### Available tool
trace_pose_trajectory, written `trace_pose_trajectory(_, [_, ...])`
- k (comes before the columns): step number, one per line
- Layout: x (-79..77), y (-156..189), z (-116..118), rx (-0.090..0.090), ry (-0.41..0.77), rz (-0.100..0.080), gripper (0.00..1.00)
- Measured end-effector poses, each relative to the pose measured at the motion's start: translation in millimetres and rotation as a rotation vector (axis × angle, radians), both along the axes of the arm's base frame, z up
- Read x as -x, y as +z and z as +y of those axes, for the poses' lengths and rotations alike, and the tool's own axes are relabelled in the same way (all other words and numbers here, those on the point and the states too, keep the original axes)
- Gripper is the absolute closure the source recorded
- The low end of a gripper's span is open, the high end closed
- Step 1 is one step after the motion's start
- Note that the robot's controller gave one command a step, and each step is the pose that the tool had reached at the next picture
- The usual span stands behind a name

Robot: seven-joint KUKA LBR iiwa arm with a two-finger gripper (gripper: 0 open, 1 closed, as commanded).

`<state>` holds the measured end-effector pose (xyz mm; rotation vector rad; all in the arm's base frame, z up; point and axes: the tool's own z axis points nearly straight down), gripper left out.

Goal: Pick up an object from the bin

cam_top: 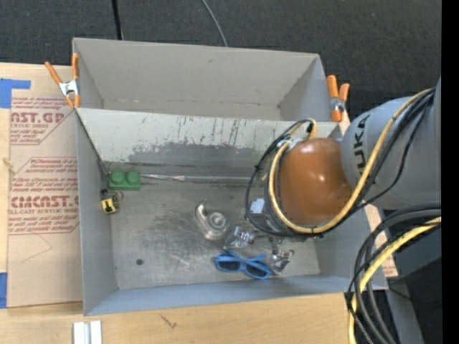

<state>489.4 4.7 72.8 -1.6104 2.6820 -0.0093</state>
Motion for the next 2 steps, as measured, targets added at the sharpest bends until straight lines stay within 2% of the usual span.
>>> trace_pose_trajectory(1, [7.2, -1.1, 42.6, 0.003, 0.232, 0.008, 0.0])
trace_pose_trajectory(2, [6.9, 0.1, 43.0, 0.003, 0.231, 0.008, 1.0])
